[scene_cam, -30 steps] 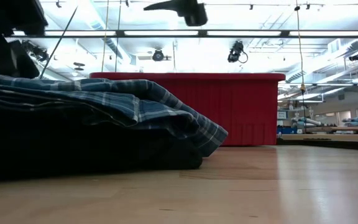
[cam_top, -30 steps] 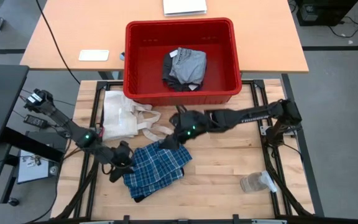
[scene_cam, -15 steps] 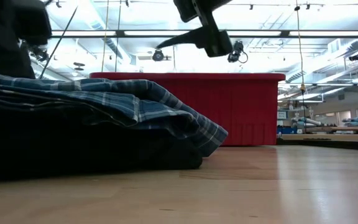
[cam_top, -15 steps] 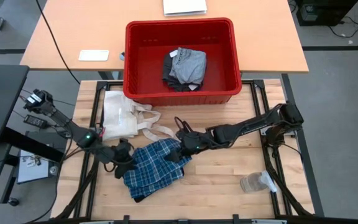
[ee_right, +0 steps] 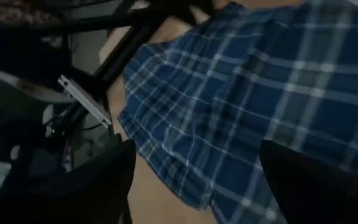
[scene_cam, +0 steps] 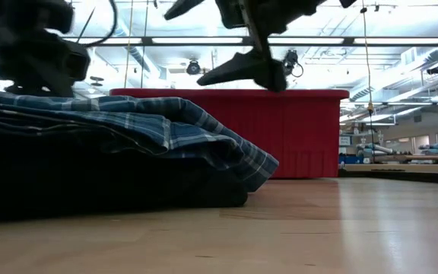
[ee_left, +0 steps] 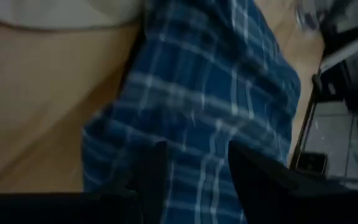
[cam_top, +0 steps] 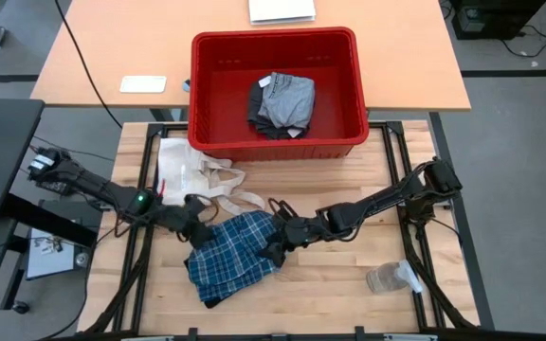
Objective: Fold laundry
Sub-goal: Put the blue pants into the red bin
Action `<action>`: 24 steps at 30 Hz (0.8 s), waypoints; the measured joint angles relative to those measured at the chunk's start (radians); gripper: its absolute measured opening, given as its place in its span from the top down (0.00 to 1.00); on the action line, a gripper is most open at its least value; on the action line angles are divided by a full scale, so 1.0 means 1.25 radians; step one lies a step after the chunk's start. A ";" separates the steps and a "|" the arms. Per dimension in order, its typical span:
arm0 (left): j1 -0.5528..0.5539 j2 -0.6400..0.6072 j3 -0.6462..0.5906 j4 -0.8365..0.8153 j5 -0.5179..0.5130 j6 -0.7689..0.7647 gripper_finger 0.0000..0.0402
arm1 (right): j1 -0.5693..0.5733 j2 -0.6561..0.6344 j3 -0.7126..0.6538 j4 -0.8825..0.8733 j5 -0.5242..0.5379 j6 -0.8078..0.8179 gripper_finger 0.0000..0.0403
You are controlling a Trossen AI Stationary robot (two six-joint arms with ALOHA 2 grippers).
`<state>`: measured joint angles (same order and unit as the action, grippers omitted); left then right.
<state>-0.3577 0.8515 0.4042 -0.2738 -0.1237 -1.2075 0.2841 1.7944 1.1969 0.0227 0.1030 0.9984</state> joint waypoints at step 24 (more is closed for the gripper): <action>0.033 -0.001 0.000 0.370 0.187 0.141 0.57 | 0.094 0.153 0.132 0.059 0.008 -0.189 0.14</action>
<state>-0.3161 0.8501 0.4038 0.1891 0.1096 -1.0315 0.4013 1.9853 1.3617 0.0967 0.1135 0.7617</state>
